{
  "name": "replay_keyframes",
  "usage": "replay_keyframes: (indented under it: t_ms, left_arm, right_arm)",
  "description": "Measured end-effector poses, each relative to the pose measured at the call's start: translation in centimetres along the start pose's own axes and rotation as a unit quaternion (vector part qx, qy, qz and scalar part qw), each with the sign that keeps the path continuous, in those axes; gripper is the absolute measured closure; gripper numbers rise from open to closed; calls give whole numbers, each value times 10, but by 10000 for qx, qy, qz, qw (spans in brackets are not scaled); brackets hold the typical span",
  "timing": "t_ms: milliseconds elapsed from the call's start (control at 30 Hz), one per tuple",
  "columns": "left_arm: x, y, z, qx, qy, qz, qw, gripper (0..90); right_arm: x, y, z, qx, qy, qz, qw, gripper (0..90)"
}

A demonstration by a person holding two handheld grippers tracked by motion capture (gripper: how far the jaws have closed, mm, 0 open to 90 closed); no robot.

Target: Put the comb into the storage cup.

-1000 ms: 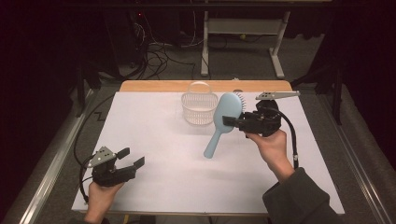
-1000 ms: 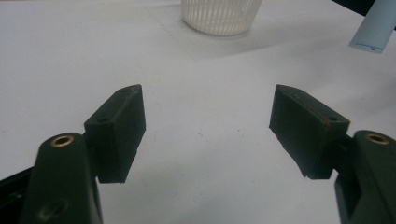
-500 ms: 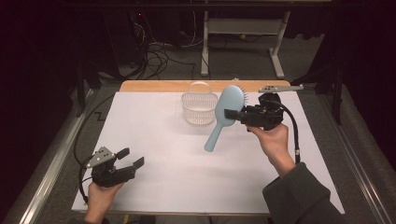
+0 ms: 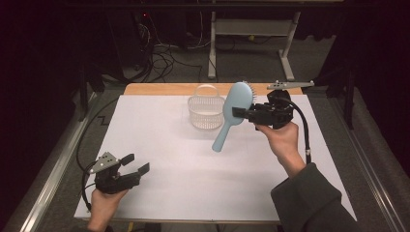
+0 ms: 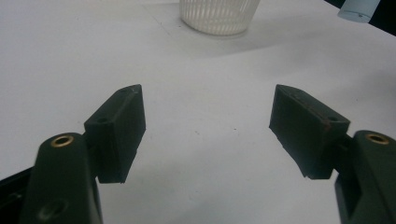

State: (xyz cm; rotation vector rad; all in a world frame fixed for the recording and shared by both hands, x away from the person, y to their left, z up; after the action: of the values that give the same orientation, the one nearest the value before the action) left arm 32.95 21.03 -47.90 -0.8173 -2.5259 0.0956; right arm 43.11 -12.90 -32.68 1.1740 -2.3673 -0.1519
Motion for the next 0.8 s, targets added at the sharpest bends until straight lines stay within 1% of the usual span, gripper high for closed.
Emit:
replay_keyframes:
  t_ms: [533,800]
  left_arm:
    - [0,0,0,-9,14,6,10000,262]
    - [-1,0,0,-10,8,9,10000,262]
  right_arm:
    - [-3,-8,-16,-33,-58,126,9999,556]
    - [-7,-11,-26,5,-104,219,9997,555]
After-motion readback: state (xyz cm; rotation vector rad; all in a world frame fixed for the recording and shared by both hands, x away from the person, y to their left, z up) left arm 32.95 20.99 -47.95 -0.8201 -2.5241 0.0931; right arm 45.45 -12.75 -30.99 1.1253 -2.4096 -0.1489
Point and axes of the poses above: each handheld gripper's, and its own axes: x roughly backward along the jaws, z roughly out of its underside, y roughly to its left, the point moved 8 cm from there along -x, roughly forward along the jaws, and after that the axes turned 4 degrees about -y, right-handed, at the moved point
